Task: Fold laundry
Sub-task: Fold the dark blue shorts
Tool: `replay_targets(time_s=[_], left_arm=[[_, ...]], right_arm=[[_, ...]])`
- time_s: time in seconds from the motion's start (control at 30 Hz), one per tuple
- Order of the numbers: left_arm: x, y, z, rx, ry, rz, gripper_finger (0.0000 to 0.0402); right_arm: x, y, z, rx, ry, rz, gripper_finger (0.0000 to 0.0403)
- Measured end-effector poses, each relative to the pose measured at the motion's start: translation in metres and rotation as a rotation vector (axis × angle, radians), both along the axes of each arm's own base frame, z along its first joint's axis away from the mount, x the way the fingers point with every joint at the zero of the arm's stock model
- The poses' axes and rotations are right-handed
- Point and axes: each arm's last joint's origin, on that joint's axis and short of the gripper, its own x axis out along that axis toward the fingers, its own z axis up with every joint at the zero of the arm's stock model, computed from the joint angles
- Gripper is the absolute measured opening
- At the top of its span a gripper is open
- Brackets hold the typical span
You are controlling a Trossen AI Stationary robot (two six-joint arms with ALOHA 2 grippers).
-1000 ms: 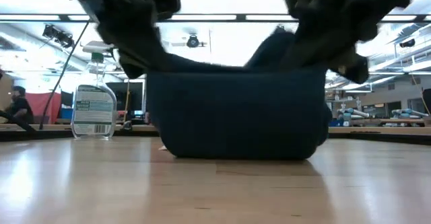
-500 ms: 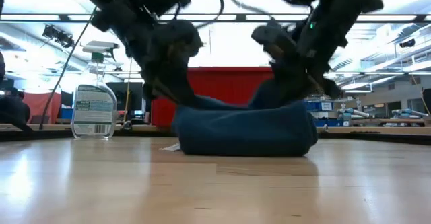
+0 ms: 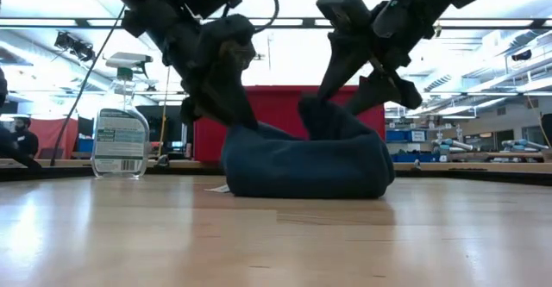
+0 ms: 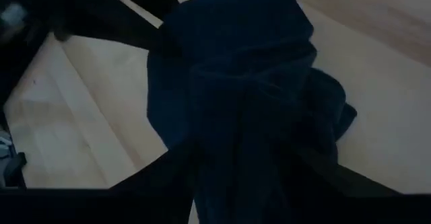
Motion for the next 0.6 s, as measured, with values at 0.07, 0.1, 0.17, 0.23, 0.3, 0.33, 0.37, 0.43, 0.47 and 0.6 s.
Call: replay_targets(time_s=[0.07, 0.1, 0.17, 0.23, 0.3, 0.33, 0.37, 0.43, 0.47, 0.6], left_arm=[[-0.005, -0.002, 0.004, -0.004, 0.019, -0.005, 0.0137], [-0.006, -0.003, 0.006, -0.004, 0.017, -0.011, 0.0145], [-0.012, -0.007, 0.007, 0.01, 0.061, -0.037, 0.0159], [-0.014, -0.01, 0.006, 0.014, 0.074, -0.051, 0.0168], [-0.015, -0.014, 0.006, 0.003, 0.084, -0.054, 0.0174], [-0.014, -0.017, 0.008, -0.002, 0.062, -0.06, 0.0176], [-0.012, -0.02, 0.011, -0.005, 0.02, -0.07, 0.0176], [-0.007, -0.025, 0.015, -0.005, -0.047, -0.096, 0.0174], [-0.005, -0.027, 0.018, -0.007, -0.083, -0.115, 0.0173], [0.004, -0.029, 0.027, 0.035, -0.217, -0.16, 0.0165]], right_arm=[[0.0, 0.001, -0.004, -0.012, 0.018, -0.009, 0.02], [-0.001, 0.001, -0.007, -0.024, 0.04, -0.034, 0.0198], [-0.006, 0.0, -0.016, -0.048, 0.117, -0.117, 0.0194], [-0.016, -0.003, -0.022, -0.064, 0.2, -0.227, 0.019], [-0.024, -0.004, -0.024, -0.077, 0.246, -0.33, 0.0185], [-0.028, -0.003, -0.022, -0.08, 0.249, -0.374, 0.0183], [-0.032, -0.001, -0.02, -0.086, 0.247, -0.41, 0.0181], [-0.035, 0.004, -0.015, -0.083, 0.205, -0.451, 0.0178], [-0.035, 0.006, -0.012, -0.079, 0.18, -0.461, 0.0177], [-0.035, 0.018, -0.002, -0.055, 0.071, -0.449, 0.0176]])
